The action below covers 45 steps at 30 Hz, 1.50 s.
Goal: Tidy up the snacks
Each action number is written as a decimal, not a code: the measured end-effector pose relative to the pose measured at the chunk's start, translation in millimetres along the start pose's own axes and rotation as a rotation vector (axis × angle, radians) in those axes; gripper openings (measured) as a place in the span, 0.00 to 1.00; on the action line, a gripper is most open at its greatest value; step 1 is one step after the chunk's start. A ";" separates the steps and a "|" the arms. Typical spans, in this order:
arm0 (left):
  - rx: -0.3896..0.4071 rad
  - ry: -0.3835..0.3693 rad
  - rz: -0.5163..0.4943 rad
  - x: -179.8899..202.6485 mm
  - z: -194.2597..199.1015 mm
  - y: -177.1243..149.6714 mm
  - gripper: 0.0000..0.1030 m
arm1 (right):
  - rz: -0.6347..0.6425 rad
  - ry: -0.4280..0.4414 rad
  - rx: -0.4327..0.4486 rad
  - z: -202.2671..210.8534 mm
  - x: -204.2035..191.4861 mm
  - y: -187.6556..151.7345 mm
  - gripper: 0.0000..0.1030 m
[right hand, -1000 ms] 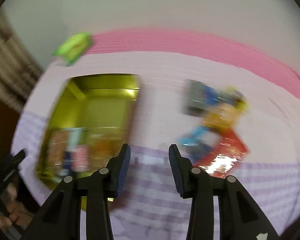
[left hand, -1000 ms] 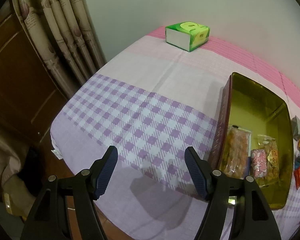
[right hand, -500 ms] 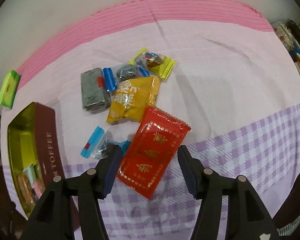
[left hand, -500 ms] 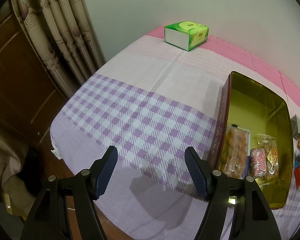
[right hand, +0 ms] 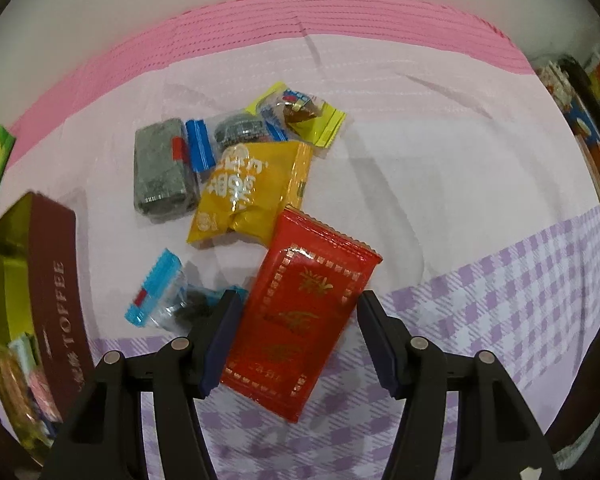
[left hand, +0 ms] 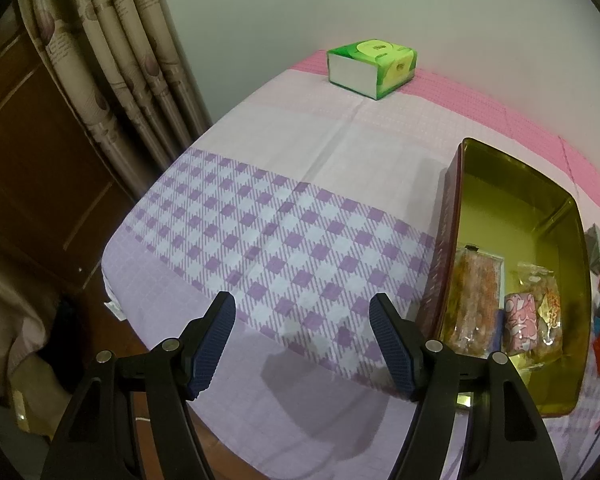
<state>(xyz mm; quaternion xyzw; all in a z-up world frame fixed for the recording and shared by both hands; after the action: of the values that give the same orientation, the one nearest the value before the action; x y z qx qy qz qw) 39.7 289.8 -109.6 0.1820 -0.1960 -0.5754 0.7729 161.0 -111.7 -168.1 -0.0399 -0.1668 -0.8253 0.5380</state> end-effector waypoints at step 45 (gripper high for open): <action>-0.314 -0.487 -0.120 318.1 -13.5 -20.6 0.68 | 0.046 0.090 0.409 -12.8 141.1 -30.4 0.41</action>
<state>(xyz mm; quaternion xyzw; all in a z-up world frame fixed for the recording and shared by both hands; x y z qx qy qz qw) 112.8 -20.7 -101.8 -0.0720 -0.2732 -0.6703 0.6862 76.1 -228.1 -152.5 0.1033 -0.3057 -0.7628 0.5604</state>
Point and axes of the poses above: each gripper's, at about its wrist camera, not at the fingertips, and z roughly against the way its jaws point, x to its right, y to its top, the point moved 9 cm from there along -z, roughly the way its jaws point, and after that the axes turned 12 degrees about -y, right-handed, at the moved point
